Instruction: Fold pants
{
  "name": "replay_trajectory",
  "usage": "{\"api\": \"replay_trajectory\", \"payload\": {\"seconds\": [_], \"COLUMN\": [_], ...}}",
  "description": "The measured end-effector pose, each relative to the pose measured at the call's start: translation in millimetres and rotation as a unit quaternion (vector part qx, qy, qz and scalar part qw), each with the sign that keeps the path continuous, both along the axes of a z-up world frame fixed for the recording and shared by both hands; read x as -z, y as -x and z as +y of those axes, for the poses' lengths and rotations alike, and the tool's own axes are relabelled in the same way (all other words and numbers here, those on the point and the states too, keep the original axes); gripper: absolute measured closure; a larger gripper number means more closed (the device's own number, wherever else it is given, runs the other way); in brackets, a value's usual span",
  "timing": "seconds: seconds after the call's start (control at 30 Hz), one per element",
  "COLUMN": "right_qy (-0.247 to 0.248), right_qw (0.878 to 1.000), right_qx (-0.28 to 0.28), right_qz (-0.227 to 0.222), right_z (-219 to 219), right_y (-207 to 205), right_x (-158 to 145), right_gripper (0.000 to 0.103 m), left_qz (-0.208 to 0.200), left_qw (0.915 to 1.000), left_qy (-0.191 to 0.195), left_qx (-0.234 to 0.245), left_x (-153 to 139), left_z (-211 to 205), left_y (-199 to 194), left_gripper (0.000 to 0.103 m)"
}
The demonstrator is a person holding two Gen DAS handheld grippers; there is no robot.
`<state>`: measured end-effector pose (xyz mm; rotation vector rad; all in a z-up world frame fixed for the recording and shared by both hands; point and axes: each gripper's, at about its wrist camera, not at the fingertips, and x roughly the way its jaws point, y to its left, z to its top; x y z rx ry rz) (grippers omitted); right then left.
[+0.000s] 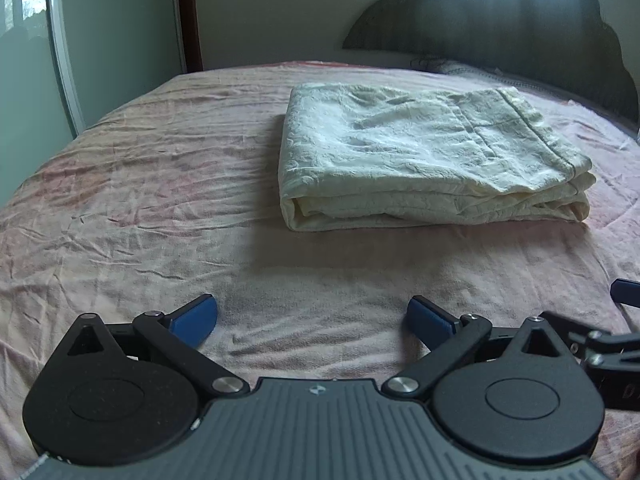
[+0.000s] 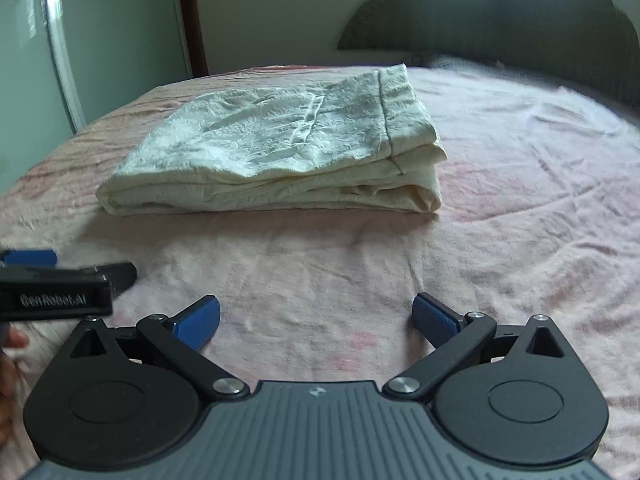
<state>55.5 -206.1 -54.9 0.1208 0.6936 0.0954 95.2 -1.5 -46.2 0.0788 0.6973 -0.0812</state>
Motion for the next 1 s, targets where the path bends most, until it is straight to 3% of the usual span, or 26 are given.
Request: {"api": "replay_trajectory", "payload": {"seconds": [1.0], "right_qy": [0.007], "right_qw": [1.000], "right_qx": [0.001], "right_qz": [-0.007], "right_z": [2.2], "right_y": [1.5], "right_x": [2.0], "right_gripper": [0.000], "left_qz": [-0.010], "left_qw": [0.9999], "left_qy": [0.004], "left_qx": [-0.003], "left_x": [0.9], "left_z": [0.1], "left_y": [2.2], "left_gripper": [0.000]}}
